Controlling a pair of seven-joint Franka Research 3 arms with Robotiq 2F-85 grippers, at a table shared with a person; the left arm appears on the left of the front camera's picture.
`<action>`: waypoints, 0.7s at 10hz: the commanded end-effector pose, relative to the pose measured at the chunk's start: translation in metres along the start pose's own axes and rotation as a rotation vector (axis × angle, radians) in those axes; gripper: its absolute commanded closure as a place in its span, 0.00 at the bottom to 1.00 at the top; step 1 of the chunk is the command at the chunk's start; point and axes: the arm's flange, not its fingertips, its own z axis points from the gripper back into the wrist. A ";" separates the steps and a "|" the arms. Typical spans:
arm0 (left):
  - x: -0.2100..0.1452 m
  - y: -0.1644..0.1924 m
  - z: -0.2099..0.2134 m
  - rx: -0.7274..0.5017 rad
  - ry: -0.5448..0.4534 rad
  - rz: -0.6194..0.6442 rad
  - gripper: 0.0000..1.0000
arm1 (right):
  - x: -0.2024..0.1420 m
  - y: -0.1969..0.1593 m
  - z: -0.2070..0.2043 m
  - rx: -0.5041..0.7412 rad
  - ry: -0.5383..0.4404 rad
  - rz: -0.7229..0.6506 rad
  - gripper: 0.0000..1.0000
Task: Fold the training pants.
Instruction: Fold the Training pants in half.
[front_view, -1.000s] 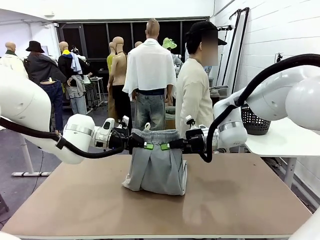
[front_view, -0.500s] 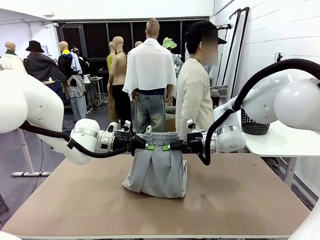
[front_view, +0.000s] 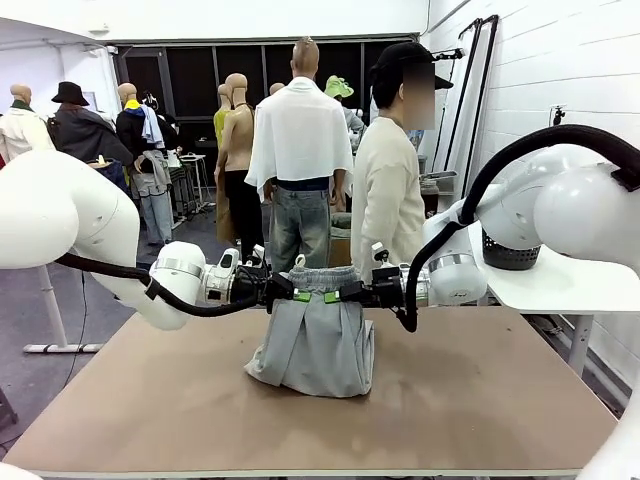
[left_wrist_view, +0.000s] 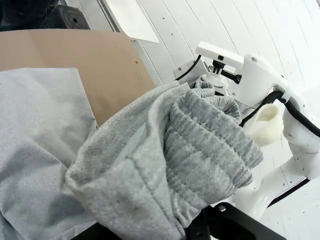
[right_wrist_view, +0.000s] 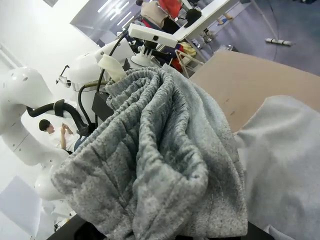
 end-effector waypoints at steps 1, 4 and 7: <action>-0.002 -0.005 0.004 0.007 -0.004 -0.003 1.00 | -0.001 0.003 0.003 0.001 -0.001 0.010 1.00; 0.000 -0.001 0.000 0.000 0.000 -0.001 1.00 | 0.000 0.000 0.000 0.001 0.000 0.001 1.00; 0.028 0.020 0.006 0.006 -0.013 0.033 1.00 | 0.015 -0.026 -0.014 -0.062 -0.010 -0.033 1.00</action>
